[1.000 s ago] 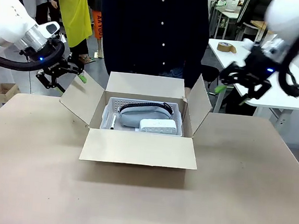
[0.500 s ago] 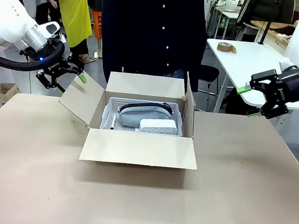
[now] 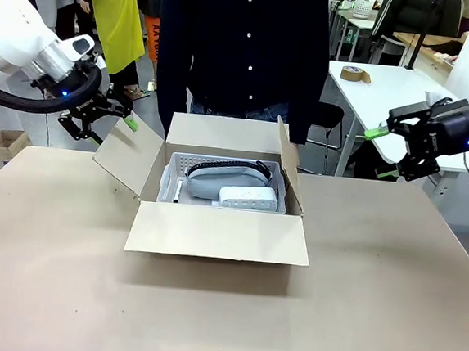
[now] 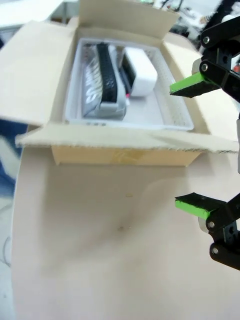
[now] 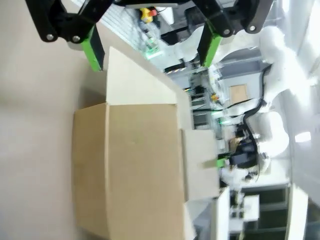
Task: Pack the gift set into the box.
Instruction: Lift both hands away from the flaps of the Package Box.
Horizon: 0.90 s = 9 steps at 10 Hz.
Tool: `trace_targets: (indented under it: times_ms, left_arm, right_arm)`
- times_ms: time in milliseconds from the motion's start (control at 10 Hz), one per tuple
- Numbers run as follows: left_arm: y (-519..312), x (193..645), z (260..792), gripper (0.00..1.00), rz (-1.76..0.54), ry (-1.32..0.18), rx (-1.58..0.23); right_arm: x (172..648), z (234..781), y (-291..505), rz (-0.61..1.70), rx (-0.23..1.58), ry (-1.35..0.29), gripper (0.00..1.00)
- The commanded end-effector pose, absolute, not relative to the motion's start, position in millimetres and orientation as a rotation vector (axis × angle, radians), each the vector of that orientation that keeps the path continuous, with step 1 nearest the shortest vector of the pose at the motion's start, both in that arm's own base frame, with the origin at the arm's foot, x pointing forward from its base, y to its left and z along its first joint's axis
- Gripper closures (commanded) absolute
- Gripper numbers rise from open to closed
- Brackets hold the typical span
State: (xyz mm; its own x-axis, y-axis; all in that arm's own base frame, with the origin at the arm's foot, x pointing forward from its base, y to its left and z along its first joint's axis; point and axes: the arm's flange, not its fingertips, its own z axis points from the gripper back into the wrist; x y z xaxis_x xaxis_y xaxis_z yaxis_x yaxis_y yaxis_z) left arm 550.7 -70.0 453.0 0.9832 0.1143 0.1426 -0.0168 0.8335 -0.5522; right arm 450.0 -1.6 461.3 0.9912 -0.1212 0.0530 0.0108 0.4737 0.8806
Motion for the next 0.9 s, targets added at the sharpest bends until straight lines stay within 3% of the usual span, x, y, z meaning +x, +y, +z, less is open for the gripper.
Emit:
trace_targets:
  times_ms: [0,200,300,400,600,700,800]
  left_arm:
    - [-20,534,463,0.00,-0.065,-0.150,-0.824]
    - [44,505,466,0.00,-0.246,-0.163,-1.106]
    - [73,493,456,0.00,-0.247,-0.122,-1.161]
    - [106,475,443,0.00,-0.275,-0.185,-1.320]
    - [148,453,417,0.00,-0.042,-0.300,-1.567]
    - [120,458,450,0.00,-0.241,-0.261,-1.326]
    - [120,458,450,0.00,-0.241,-0.261,-1.326]
  right_arm:
    - [447,466,9,-0.081,0.982,-0.139,0.00]
    - [447,466,9,-0.081,0.982,-0.139,0.00]
    - [447,466,9,-0.081,0.982,-0.139,0.00]
    - [447,466,9,-0.081,0.982,-0.139,0.00]
    - [451,461,0,-0.039,1.029,-0.171,0.00]
    - [451,457,-25,-0.068,1.180,-0.203,0.00]
    - [446,447,-50,-0.176,1.302,-0.249,0.00]
